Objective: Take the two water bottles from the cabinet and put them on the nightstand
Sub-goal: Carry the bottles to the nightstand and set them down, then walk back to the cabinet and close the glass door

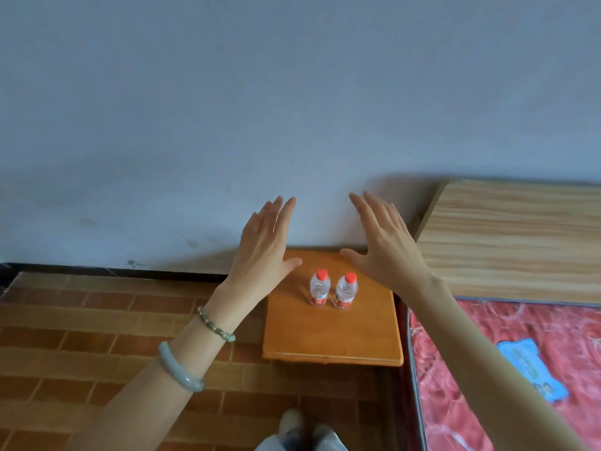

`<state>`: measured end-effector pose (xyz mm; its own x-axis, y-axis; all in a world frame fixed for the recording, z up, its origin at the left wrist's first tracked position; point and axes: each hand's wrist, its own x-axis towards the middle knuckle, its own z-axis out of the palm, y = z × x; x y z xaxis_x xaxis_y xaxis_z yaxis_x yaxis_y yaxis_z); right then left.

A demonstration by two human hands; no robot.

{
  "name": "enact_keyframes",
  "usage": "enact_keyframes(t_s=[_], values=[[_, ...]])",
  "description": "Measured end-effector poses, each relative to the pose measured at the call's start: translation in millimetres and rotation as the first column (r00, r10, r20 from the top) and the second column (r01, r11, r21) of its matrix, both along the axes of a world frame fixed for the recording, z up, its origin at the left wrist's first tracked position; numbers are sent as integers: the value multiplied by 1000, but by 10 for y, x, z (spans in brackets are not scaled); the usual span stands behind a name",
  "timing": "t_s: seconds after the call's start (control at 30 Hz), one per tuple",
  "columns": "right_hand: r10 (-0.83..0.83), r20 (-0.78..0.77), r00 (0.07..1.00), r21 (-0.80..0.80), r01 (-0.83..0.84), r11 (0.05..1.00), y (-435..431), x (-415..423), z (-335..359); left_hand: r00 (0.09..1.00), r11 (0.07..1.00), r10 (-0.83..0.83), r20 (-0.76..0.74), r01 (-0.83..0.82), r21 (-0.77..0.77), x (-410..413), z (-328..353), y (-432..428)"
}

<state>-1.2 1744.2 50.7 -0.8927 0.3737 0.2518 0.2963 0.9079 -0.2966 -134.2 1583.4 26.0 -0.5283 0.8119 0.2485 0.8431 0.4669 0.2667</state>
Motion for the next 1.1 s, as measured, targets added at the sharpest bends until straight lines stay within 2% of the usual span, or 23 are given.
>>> enact_keyframes(t_s=[0.13,0.3,0.53,0.67,0.8,1.0,1.1], values=[[89,42,995,59,-91,994,-177,-158,115,991,992,101,-82,-107,-66,-8,120,-273],[254,76,964,78,-260,962,-401,-485,170,940,947,299,-165,-314,-68,15,228,-704],[581,74,811,51,-585,810,-997,-779,306,757,754,640,-131,-652,-83,289,309,-1374],[725,90,683,46,-730,682,-1463,-839,343,617,615,776,-127,-786,-63,656,358,-1834],[853,81,515,9,-857,516,-2070,-805,432,445,448,893,-69,-894,30,1111,419,-2352],[977,-64,204,20,-978,206,-3173,-577,555,90,96,988,-124,-994,45,1833,460,-3144],[997,-43,57,62,-996,59,-3785,-471,509,-76,-74,982,-171,-997,21,2170,488,-3517]])
